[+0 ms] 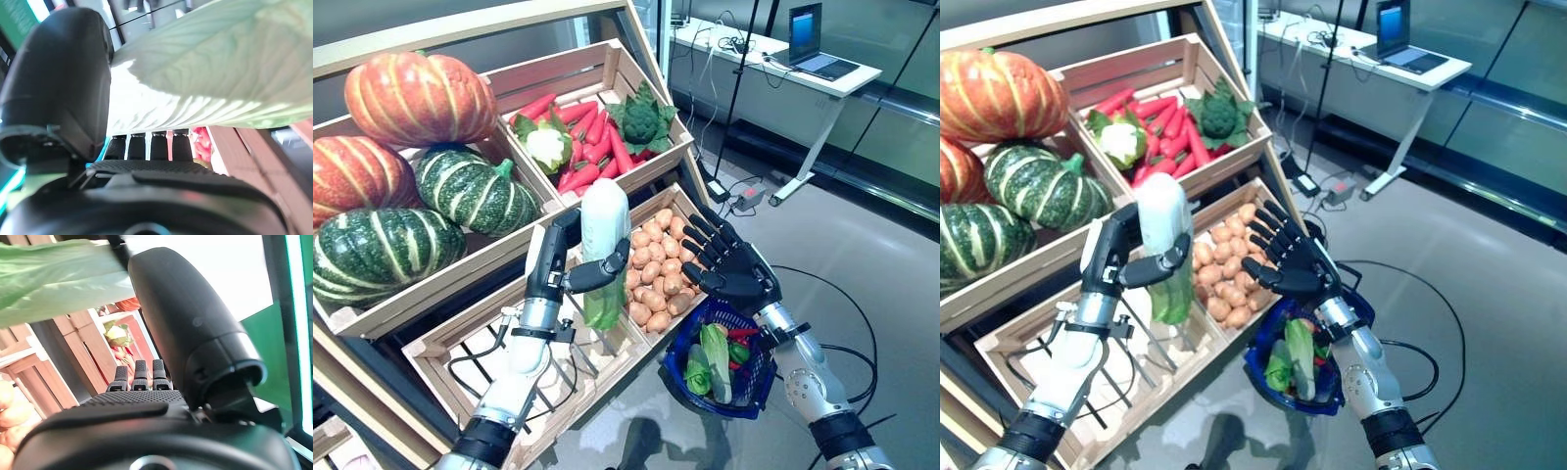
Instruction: Put vegetables into the basket
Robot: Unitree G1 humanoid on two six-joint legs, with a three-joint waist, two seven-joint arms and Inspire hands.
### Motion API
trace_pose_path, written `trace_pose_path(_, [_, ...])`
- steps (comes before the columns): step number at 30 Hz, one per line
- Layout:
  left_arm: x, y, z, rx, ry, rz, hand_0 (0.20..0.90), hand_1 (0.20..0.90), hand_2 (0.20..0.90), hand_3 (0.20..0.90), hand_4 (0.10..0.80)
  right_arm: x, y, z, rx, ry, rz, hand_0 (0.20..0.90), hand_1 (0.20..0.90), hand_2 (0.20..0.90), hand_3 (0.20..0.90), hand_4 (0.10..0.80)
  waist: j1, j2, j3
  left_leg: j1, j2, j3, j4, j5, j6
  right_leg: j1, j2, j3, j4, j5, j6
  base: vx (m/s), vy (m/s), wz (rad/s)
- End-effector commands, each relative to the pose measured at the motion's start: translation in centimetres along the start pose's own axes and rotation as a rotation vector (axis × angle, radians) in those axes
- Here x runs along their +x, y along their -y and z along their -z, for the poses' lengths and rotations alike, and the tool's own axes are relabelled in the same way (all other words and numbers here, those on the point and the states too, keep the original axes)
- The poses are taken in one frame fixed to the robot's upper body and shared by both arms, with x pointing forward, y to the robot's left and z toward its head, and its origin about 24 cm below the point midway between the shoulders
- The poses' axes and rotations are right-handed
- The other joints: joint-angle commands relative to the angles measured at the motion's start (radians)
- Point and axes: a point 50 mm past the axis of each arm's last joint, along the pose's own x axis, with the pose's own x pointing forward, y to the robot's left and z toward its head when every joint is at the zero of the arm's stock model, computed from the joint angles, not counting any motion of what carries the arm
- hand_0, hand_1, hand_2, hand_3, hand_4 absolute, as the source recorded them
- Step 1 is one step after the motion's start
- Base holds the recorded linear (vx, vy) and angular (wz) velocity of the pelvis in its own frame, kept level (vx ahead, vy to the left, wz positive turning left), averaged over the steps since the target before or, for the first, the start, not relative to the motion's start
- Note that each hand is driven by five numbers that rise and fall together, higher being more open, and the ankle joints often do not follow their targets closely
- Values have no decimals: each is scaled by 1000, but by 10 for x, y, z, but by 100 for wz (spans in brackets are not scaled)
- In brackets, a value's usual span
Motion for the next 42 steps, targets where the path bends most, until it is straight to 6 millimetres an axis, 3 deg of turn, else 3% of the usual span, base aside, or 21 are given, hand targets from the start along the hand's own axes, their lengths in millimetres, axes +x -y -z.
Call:
trace_pose_path(1, [29, -14, -48, -159, 242, -32, 300, 300, 300, 300, 400, 17, -12, -24, -58, 93, -112, 900, 900, 900, 900, 800, 6, -28, -95, -55, 2, -29, -20, -1, -26, 5, -49, -25, 0, 8, -7, -1, -37, 4])
trace_pose_path(10, [34, -19, -62, -165, 293, -42, 300, 300, 300, 300, 400, 18, -25, -24, -123, -88, -244, 900, 900, 900, 900, 800, 0, -37, -90, -41, 1, -40, -20, -10, -24, 22, -43, -16, 0, -2, -7, 9, -22, 8])
trace_pose_path(23, [35, -5, -62, -191, 277, 39, 300, 300, 300, 300, 400, 38, -67, -37, -92, -112, -480, 900, 900, 900, 900, 800, 11, -48, -86, -31, 4, -46, -20, -13, -26, 30, -39, -4, 0, -1, -6, 2, -5, 2])
trace_pose_path(32, [35, 12, -59, -228, 255, 121, 300, 300, 300, 300, 400, 64, -86, -48, -105, -118, -485, 900, 900, 900, 900, 800, 31, -51, -85, -26, 3, -56, -20, -16, -25, 38, -39, -9, 0, -1, -9, -4, -2, 2])
trace_pose_path(42, [34, 29, -55, -282, 232, 202, 300, 300, 300, 300, 400, 89, -84, -43, -101, -173, -344, 900, 900, 900, 900, 800, 56, -56, -89, -26, 1, -70, -20, -18, -21, 42, -40, -19, 0, 0, -13, 5, 2, 4])
